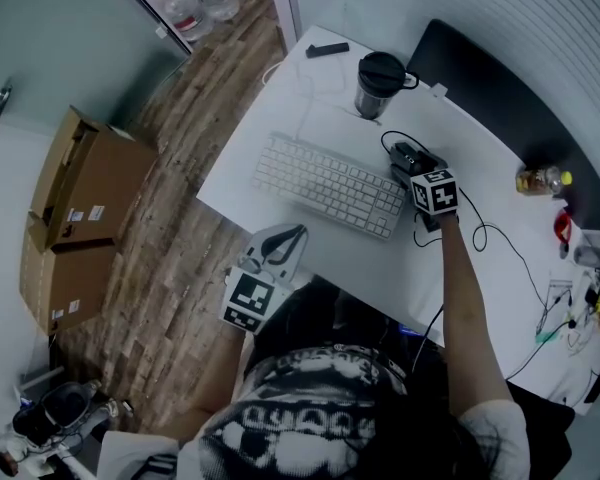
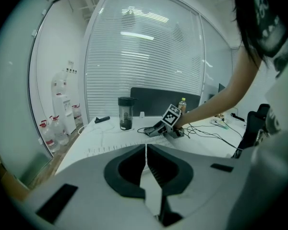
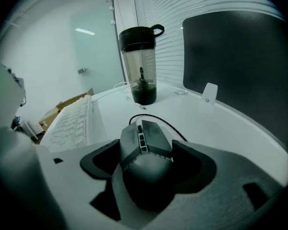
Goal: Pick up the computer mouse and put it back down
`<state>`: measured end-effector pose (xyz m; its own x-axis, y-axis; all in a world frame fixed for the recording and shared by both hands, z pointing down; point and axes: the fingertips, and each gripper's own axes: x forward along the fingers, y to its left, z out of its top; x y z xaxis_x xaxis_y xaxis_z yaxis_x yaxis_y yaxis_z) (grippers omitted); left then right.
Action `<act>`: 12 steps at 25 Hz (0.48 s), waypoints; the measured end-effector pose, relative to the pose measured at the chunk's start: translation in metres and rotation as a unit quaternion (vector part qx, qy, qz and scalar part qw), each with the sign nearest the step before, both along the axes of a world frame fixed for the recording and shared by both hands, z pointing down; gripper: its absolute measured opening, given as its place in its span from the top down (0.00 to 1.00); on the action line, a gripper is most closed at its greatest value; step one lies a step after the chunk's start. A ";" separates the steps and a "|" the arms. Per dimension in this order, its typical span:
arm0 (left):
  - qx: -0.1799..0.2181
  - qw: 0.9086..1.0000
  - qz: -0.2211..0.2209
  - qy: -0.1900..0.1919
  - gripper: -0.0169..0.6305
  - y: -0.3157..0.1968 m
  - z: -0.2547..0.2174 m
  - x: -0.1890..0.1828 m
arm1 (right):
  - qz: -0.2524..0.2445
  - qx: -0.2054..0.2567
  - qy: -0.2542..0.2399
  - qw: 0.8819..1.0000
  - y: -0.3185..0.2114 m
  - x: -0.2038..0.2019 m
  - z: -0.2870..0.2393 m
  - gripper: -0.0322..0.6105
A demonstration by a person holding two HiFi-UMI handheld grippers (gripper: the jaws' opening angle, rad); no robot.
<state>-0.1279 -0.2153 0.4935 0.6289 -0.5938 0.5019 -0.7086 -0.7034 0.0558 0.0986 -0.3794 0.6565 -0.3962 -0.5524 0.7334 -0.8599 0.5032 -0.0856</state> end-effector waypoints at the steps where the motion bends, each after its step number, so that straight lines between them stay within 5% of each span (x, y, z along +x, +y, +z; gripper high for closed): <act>1: 0.001 1.000 0.003 0.000 0.96 0.000 0.000 0.001 | 0.005 0.000 0.000 1.000 0.000 0.001 0.000 0.42; 12: 0.005 0.999 0.040 0.001 0.96 0.002 0.002 0.007 | 0.059 0.065 -0.020 0.996 0.024 0.023 -0.049 0.42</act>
<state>-0.1207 -0.2131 0.4951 0.6759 -0.5461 0.4949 -0.6493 -0.7589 0.0495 0.1217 -0.3559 0.6072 -0.3503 -0.6862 0.6376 -0.9107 0.4086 -0.0606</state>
